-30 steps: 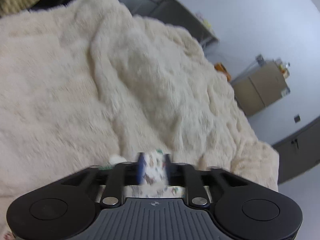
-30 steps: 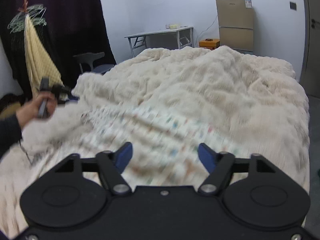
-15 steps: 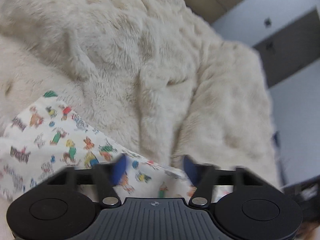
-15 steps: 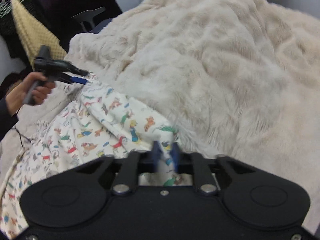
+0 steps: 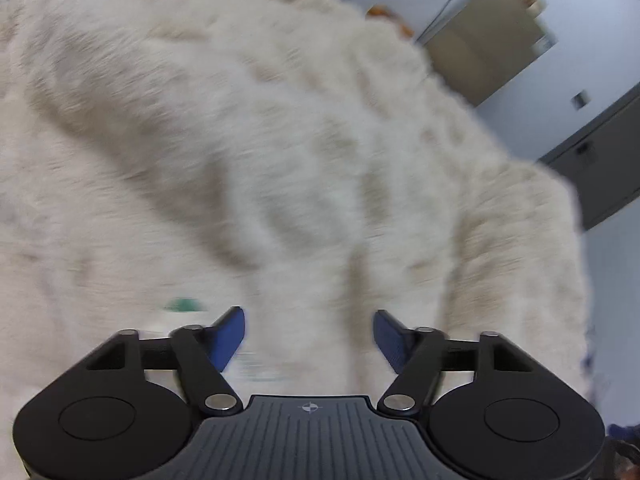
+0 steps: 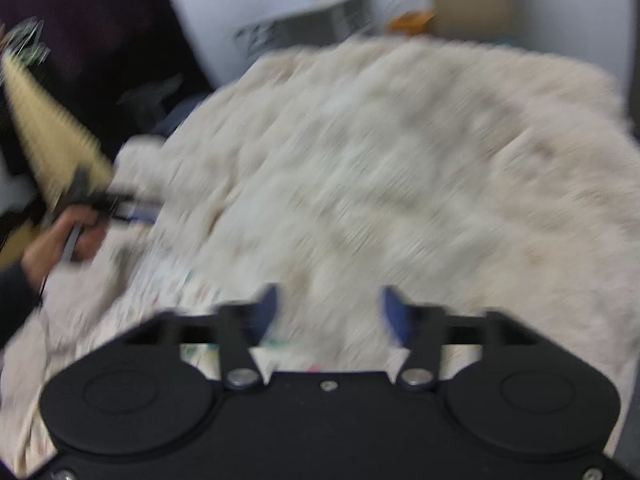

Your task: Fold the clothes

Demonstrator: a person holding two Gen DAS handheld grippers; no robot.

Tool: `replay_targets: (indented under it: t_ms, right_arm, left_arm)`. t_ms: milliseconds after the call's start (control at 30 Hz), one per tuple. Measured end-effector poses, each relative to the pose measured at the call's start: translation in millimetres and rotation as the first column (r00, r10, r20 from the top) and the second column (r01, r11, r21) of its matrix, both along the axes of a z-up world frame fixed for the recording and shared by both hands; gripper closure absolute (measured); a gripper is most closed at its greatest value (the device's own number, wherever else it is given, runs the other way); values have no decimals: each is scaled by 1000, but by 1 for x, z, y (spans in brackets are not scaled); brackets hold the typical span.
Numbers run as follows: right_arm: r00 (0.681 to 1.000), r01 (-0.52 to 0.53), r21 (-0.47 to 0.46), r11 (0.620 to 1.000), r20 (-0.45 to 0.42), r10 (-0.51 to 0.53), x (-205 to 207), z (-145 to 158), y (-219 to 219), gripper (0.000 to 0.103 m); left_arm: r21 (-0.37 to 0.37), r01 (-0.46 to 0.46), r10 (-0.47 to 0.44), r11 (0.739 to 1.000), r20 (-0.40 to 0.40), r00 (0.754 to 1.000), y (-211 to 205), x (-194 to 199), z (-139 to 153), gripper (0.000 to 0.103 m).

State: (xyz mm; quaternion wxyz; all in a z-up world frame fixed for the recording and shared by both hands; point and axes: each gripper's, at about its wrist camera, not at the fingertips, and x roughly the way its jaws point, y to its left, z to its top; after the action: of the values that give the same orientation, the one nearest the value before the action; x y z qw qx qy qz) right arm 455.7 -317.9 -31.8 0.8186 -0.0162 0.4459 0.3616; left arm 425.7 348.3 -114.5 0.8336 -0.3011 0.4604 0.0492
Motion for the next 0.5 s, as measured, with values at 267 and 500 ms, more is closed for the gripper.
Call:
replay_targets:
  t_ms: [267, 500]
  right_arm:
    - [984, -149, -51, 988, -111, 143, -11, -29, 26, 54]
    - [976, -159, 23, 987, -150, 160, -9, -33, 20, 56]
  left_arm:
    - [242, 170, -135, 955, -155, 979, 5, 5, -24, 40]
    - [152, 252, -231, 956, -146, 962, 23, 7, -33, 48]
